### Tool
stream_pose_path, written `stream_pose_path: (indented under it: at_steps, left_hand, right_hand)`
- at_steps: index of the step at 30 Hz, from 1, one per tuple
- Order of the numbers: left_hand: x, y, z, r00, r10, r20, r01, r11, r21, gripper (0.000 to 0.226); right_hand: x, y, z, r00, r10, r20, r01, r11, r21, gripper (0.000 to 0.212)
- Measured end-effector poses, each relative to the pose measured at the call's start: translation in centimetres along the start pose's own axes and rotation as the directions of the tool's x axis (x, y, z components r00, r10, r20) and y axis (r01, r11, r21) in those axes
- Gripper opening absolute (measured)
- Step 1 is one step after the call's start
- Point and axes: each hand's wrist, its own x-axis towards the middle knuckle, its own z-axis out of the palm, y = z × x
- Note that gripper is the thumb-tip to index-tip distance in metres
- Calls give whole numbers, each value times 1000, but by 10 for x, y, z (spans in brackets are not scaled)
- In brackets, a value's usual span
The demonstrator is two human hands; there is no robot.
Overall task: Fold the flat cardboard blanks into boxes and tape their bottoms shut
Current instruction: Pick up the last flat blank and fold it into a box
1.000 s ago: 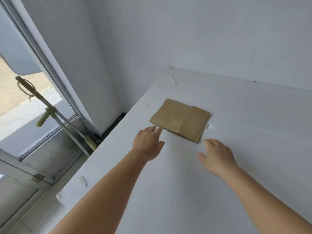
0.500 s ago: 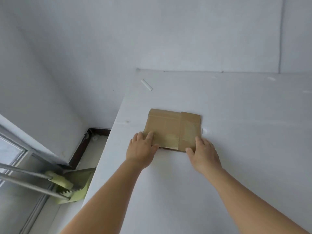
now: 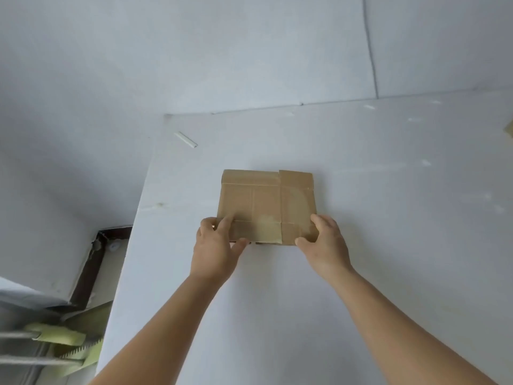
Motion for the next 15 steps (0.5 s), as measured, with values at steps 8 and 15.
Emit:
stream_pose_path:
  at_steps: [8,15]
  left_hand:
    - [-49,101,47,985,166,51,-161,983,-91,55]
    - [-113,212,107,956,281,84,-266,951,-154,55]
  right_hand:
    - [-47,83,-101,989,44,-142,-48,999,-24,65]
    - [-103,180,-203,966,99,-239,-108,994,-23,64]
